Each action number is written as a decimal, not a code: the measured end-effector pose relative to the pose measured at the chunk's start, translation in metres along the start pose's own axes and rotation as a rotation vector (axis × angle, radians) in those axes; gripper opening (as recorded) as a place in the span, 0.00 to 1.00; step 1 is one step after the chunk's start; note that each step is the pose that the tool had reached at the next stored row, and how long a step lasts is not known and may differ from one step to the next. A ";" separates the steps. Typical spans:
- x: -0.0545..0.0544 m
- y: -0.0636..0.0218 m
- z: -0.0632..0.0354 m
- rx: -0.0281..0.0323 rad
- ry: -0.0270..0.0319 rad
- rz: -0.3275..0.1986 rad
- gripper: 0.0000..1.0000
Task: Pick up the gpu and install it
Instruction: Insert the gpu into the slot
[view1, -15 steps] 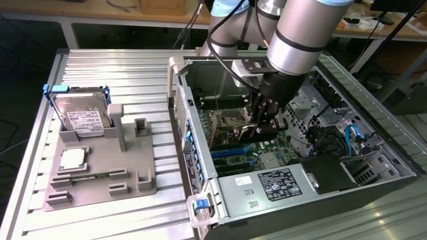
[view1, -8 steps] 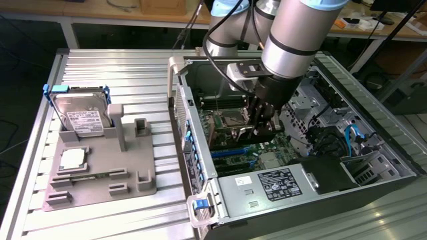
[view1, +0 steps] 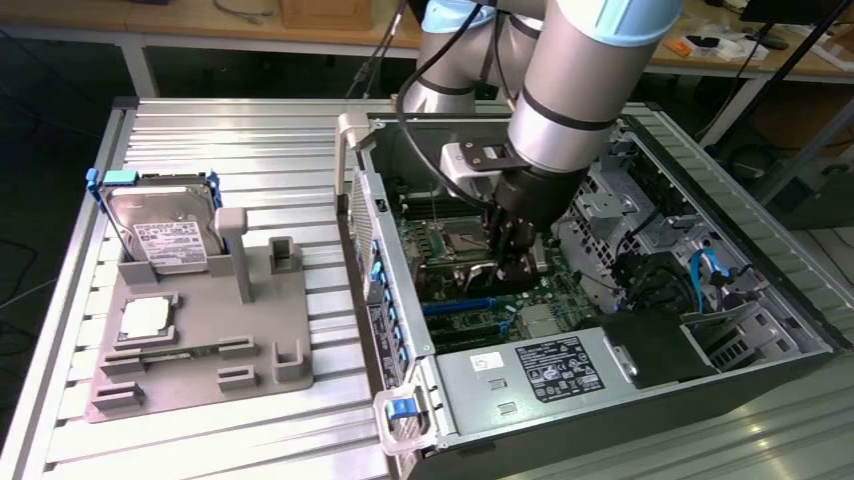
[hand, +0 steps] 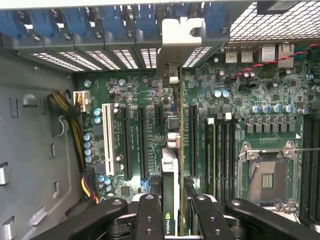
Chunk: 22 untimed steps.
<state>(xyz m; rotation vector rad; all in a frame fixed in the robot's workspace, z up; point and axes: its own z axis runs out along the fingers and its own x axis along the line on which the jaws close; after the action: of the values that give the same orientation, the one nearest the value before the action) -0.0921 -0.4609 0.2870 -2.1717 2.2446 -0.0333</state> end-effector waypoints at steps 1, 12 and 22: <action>0.000 0.0003 0.0010 0.0000 -0.0001 0.000 0.27; 0.000 0.0068 0.0114 0.0000 -0.0047 0.000 0.27; 0.000 0.0114 0.0138 -0.0004 -0.0165 0.000 0.27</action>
<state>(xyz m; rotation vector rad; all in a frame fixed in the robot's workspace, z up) -0.1031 -0.4609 0.2729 -2.1635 2.2367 -0.0149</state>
